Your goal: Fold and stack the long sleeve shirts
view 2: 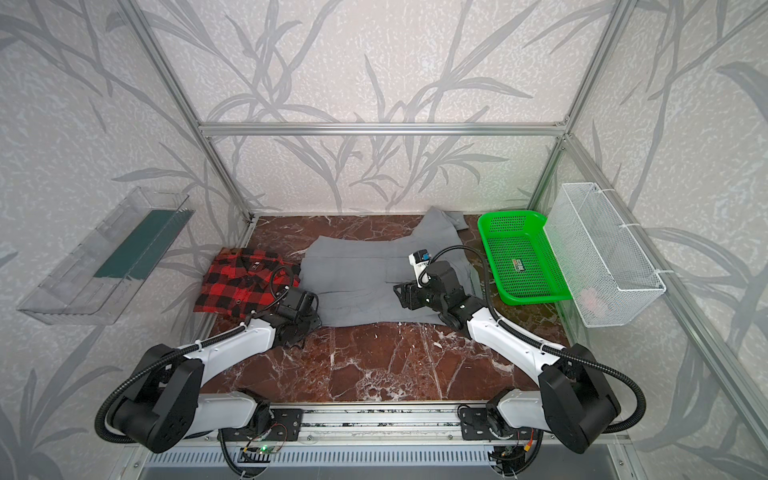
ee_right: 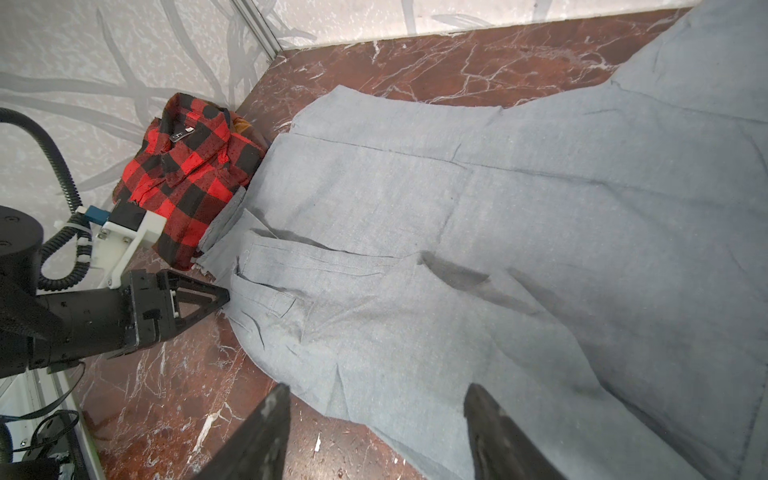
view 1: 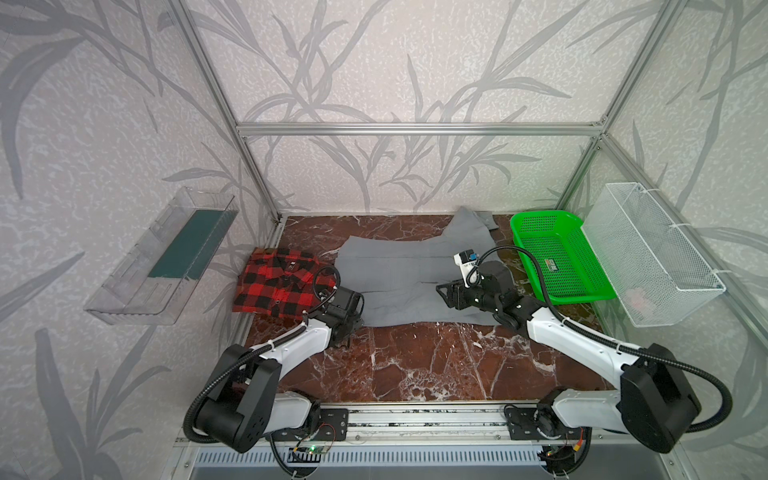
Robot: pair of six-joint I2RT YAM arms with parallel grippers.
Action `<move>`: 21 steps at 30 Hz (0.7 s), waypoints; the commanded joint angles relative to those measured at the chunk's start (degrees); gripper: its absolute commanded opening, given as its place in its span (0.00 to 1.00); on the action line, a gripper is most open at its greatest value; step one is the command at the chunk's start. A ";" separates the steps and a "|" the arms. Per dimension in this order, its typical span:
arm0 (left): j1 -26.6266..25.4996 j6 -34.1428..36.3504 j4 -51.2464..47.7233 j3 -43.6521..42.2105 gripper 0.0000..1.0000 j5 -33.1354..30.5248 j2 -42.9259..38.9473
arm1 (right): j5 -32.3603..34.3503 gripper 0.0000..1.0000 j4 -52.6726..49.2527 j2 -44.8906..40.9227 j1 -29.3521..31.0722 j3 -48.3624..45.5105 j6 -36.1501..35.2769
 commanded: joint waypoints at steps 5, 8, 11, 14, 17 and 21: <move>0.80 -1.63 4.23 1.64 0.28 -1.63 3.08 | -1.06 0.66 0.58 -2.78 -0.29 -0.76 -0.19; 1.41 -1.39 4.18 2.18 0.10 -0.59 3.58 | -1.11 0.66 0.32 -3.70 -0.64 -1.18 -0.01; 1.61 -0.45 3.04 3.83 0.00 0.02 2.56 | -1.15 0.66 -0.01 -4.40 -1.16 -1.63 0.42; 1.70 2.20 1.24 6.77 0.00 -1.03 0.79 | -1.10 0.66 -0.35 -4.04 -2.25 -2.05 1.39; 1.70 7.34 1.83 9.41 0.00 -1.46 -1.23 | -3.00 0.66 -0.01 -2.67 -5.12 -2.84 4.75; 1.70 12.05 3.48 12.35 0.00 -2.82 -2.86 | -6.12 0.64 3.52 -1.03 -8.42 -5.07 8.84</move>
